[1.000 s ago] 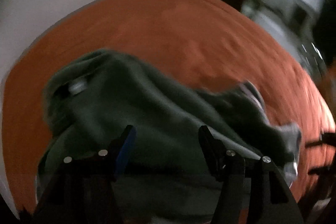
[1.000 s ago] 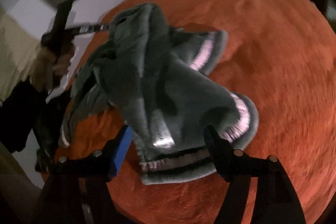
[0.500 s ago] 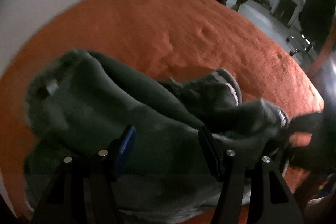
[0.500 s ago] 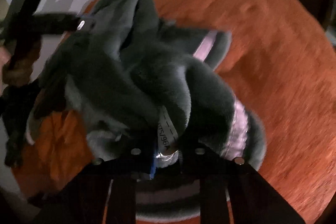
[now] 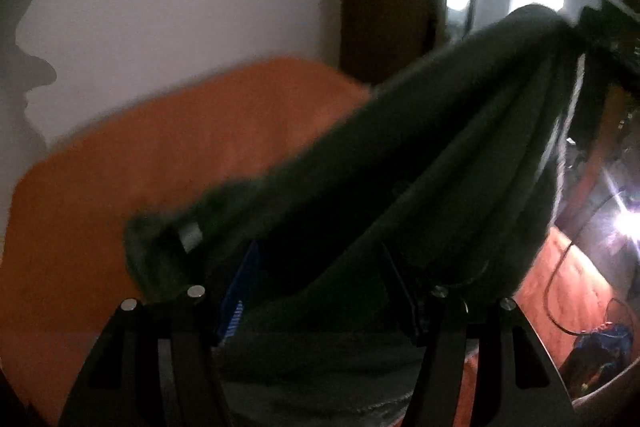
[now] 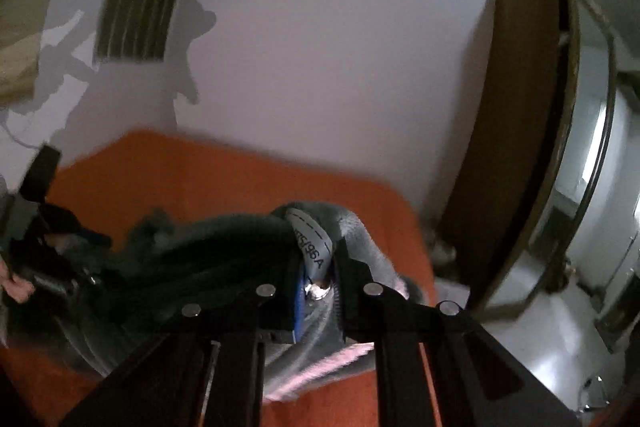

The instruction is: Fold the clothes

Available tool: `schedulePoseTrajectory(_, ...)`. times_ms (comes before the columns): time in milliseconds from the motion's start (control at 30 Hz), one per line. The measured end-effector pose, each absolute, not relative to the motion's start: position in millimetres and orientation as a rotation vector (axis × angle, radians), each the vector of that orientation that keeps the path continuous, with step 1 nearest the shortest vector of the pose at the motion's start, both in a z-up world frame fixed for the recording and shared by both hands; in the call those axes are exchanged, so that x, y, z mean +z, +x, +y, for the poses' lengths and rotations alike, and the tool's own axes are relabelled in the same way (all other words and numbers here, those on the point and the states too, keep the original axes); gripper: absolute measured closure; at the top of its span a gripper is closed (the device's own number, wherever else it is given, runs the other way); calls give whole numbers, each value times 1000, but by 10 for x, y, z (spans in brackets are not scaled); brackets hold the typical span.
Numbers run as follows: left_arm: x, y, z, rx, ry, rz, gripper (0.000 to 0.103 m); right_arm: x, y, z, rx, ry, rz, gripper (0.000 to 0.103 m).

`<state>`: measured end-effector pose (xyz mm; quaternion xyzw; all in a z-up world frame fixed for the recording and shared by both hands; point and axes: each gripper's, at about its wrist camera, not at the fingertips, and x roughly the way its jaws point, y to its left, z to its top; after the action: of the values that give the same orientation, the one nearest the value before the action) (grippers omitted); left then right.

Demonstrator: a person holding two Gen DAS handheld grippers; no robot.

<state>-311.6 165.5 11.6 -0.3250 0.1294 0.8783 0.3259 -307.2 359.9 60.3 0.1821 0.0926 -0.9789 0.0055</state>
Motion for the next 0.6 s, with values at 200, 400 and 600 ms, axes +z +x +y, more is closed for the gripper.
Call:
schedulePoseTrajectory(200, 267, -2903, 2080, 2191, -431, 725, 27, 249, -3085, 3424, -2858, 782, 260, 92)
schedulePoseTrajectory(400, -236, -2656, 2546, 1881, -218, 1004, 27, -216, -2730, 3480, -2616, 844, 124, 92)
schedulePoseTrajectory(600, -559, -2484, 2712, 1694, -122, 1016, 27, -733, -2396, 3647, -2532, 1022, 45, 92)
